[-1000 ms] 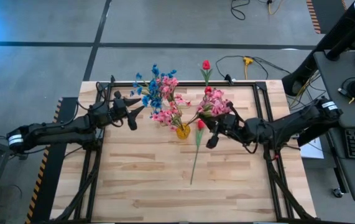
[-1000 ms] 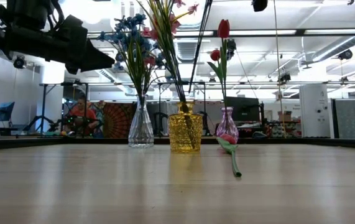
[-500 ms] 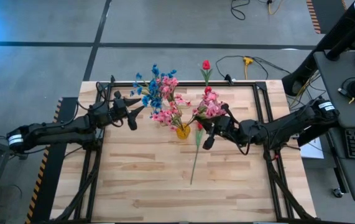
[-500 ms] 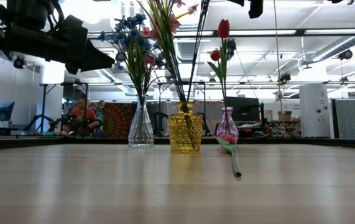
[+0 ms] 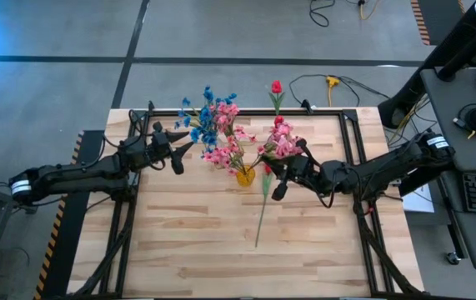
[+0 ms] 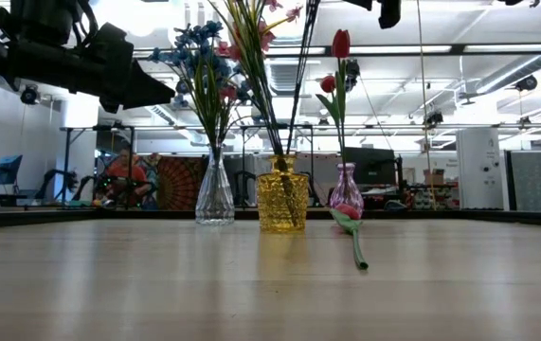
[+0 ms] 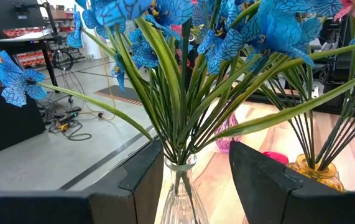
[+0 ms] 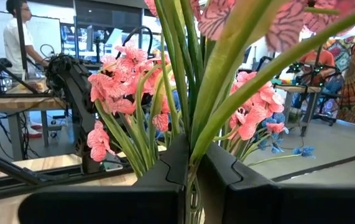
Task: Sort flowers into vase by color
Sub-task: Put the pink flowers into the yellow vase
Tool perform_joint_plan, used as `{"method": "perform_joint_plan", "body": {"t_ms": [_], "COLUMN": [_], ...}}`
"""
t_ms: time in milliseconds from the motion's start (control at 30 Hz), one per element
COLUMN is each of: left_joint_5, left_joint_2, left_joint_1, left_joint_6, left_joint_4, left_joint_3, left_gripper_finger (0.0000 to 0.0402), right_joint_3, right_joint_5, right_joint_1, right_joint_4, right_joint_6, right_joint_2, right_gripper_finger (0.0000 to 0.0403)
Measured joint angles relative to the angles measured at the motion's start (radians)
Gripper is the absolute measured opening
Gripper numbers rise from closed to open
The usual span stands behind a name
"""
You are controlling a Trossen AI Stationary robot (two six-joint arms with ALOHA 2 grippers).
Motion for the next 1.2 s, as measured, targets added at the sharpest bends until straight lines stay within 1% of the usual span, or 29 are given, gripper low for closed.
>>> {"method": "perform_joint_plan", "body": {"t_ms": [833, 1200], "left_joint_5": [0.000, 0.000], "left_joint_2": [0.000, 0.002], "left_joint_1": [0.000, 0.000], "left_joint_6": [0.000, 0.000], "left_joint_4": [0.000, 0.001], "left_joint_3": [0.000, 0.000], "left_gripper_finger": [0.0167, 0.0167], "right_joint_3": [0.000, 0.000], "right_joint_5": [-0.002, 0.001], "right_joint_1": [0.000, 0.000], "right_joint_4": [-0.025, -0.018], "right_joint_6": [0.032, 0.041], "right_joint_2": [0.000, 0.046], "right_gripper_finger": [0.0013, 0.0013]}}
